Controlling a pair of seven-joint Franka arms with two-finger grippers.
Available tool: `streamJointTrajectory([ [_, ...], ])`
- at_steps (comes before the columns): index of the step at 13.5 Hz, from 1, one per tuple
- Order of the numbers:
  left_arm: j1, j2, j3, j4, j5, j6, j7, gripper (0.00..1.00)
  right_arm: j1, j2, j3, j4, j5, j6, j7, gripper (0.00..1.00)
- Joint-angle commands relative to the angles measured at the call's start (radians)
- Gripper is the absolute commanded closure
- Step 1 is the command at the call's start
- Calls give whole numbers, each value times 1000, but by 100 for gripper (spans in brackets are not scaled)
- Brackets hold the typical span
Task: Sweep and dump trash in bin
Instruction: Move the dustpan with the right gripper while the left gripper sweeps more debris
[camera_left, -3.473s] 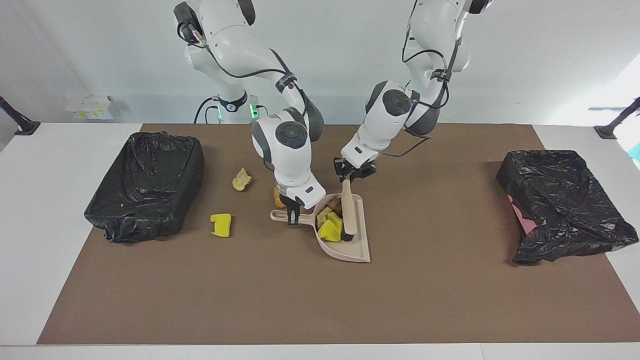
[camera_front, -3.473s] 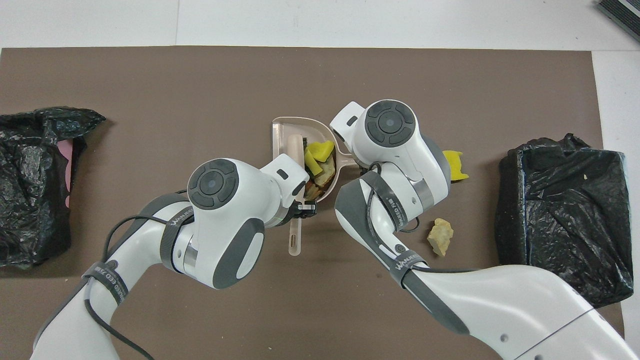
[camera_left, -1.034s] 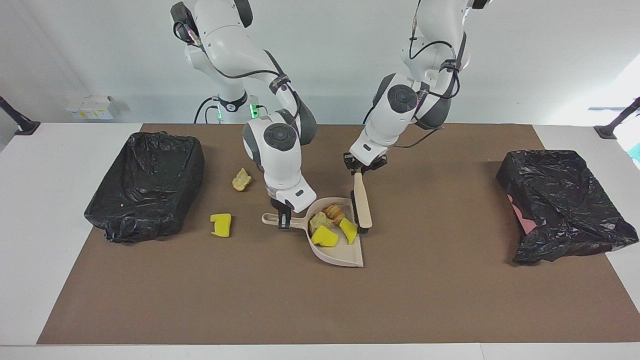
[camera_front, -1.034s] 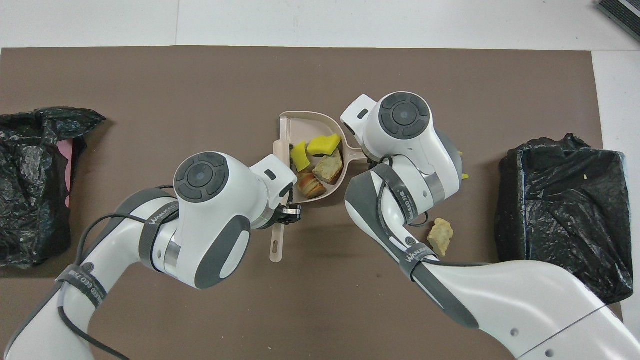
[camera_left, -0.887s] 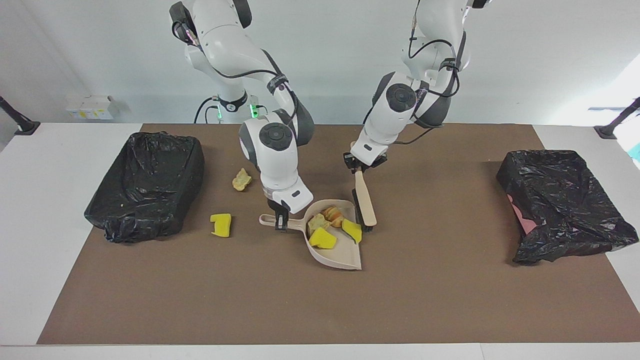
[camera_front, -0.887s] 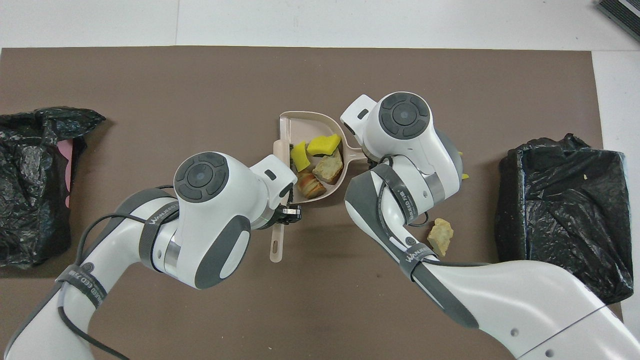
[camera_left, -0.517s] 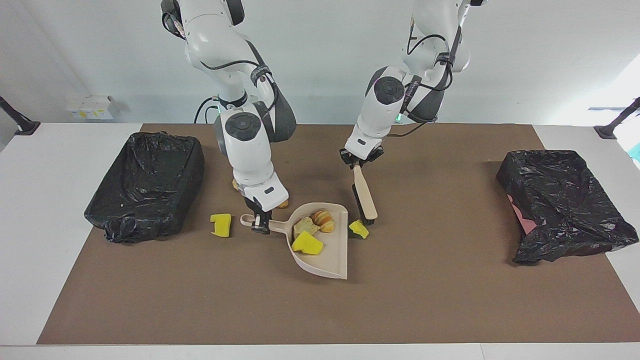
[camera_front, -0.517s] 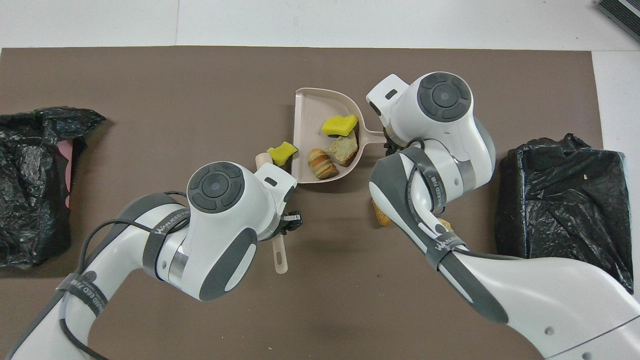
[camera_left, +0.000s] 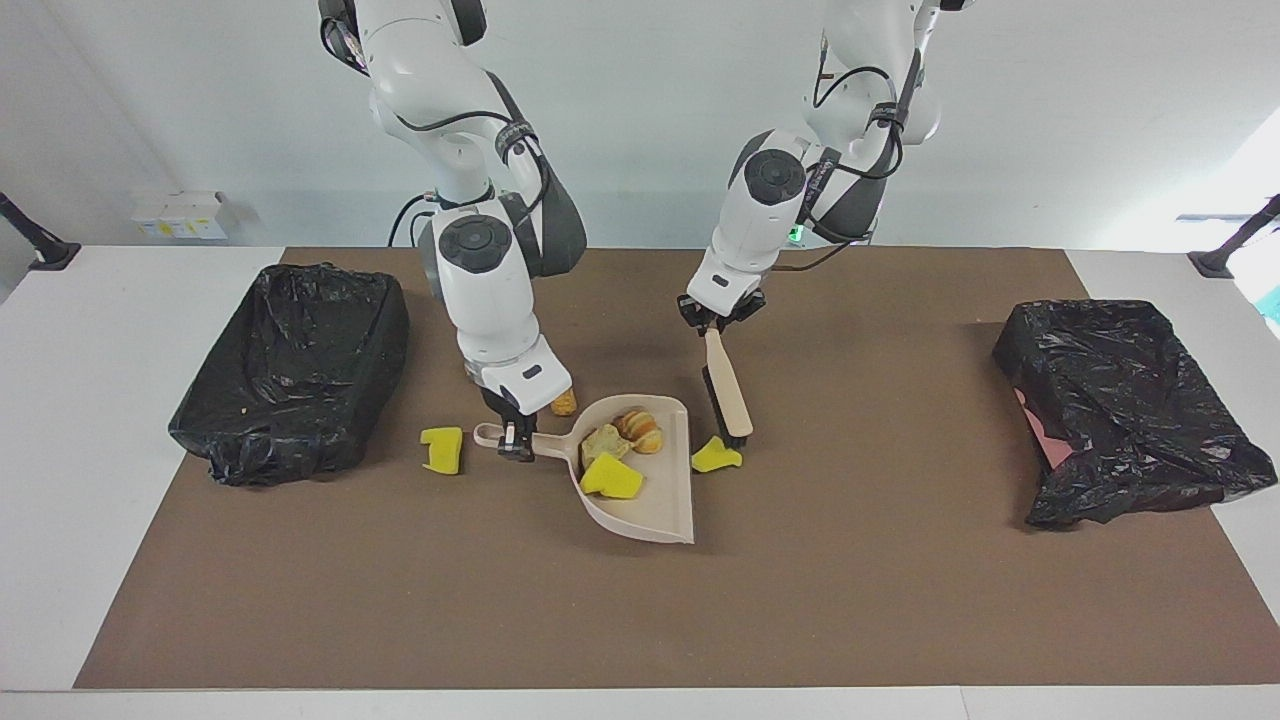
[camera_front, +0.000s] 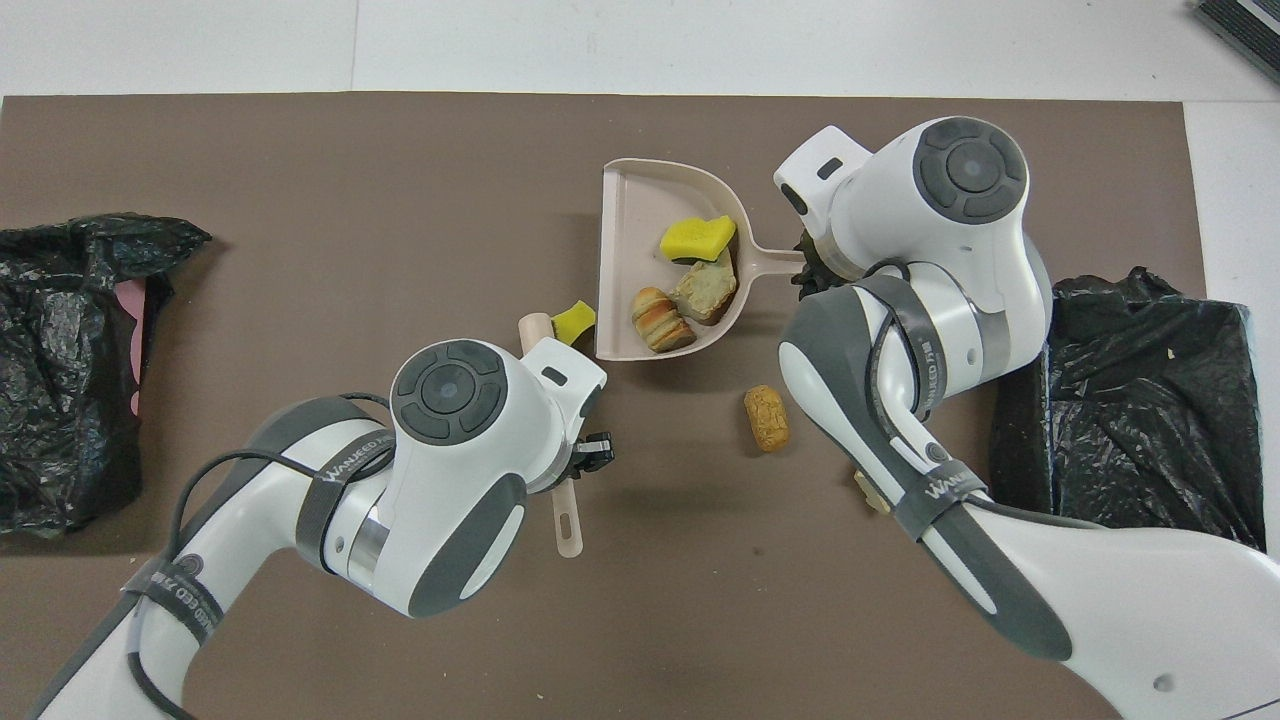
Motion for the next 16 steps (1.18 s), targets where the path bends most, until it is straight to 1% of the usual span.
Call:
streamJointTrajectory([
  [1, 0, -28, 10, -27, 16, 14, 0, 100, 30, 21, 7, 1, -84, -31, -17, 100],
  [2, 18, -26, 13, -32, 16, 26, 29, 100, 33, 35, 7, 2, -89, -32, -17, 100],
  [4, 92, -11, 13, -30, 16, 82, 147, 100, 35, 46, 7, 2, -92, -60, -17, 100],
  [6, 140, 7, 13, -20, 16, 84, 198, 100, 56, 73, 7, 4, -90, -72, -16, 100],
  [8, 161, 27, 13, -15, 18, 87, 260, 100, 65, 75, 7, 4, -84, -58, -3, 100],
  [10, 154, 55, 13, -15, 18, 116, 271, 100, 62, 76, 7, -2, -84, -29, 1, 100],
  [14, 86, 55, 8, -29, 15, 135, 271, 100, 64, 76, 7, -4, -78, -25, 10, 100],
  [16, 65, 64, 2, -18, -19, 147, 276, 100, 62, 76, 7, -4, -77, -23, 10, 100],
])
